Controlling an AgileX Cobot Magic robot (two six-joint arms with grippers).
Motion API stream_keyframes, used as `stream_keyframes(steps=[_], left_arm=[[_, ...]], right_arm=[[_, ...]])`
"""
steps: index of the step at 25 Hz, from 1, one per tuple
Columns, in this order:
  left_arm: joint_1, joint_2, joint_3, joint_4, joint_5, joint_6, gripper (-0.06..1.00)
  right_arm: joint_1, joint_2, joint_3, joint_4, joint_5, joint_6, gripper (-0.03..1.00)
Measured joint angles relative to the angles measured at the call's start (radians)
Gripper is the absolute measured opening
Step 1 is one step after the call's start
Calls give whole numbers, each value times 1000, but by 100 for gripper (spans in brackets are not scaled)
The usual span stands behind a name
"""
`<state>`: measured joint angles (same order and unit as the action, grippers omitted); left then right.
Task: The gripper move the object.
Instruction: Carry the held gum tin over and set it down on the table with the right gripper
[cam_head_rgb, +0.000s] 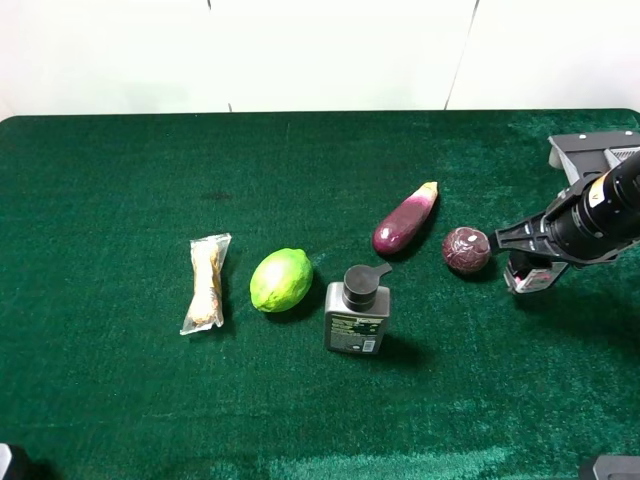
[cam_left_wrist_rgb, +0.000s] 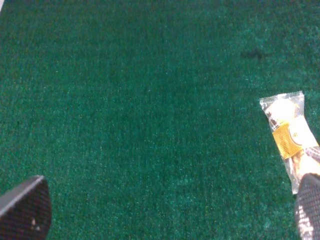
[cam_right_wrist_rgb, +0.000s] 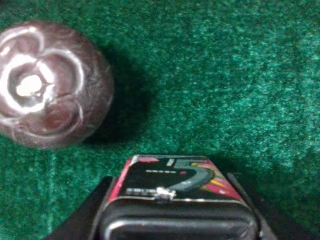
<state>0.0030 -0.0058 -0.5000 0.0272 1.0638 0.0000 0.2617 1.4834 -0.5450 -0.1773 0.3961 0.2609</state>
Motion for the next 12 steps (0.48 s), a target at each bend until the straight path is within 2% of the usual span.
stream_keyframes(steps=[5,12], left_arm=[[0,0,0,0,0,0,99],[0,0,0,0,0,0,99]], right_arm=[[0,-2,14,-47,-1,48,34],[0,-4,48,-67,-37,52,34]])
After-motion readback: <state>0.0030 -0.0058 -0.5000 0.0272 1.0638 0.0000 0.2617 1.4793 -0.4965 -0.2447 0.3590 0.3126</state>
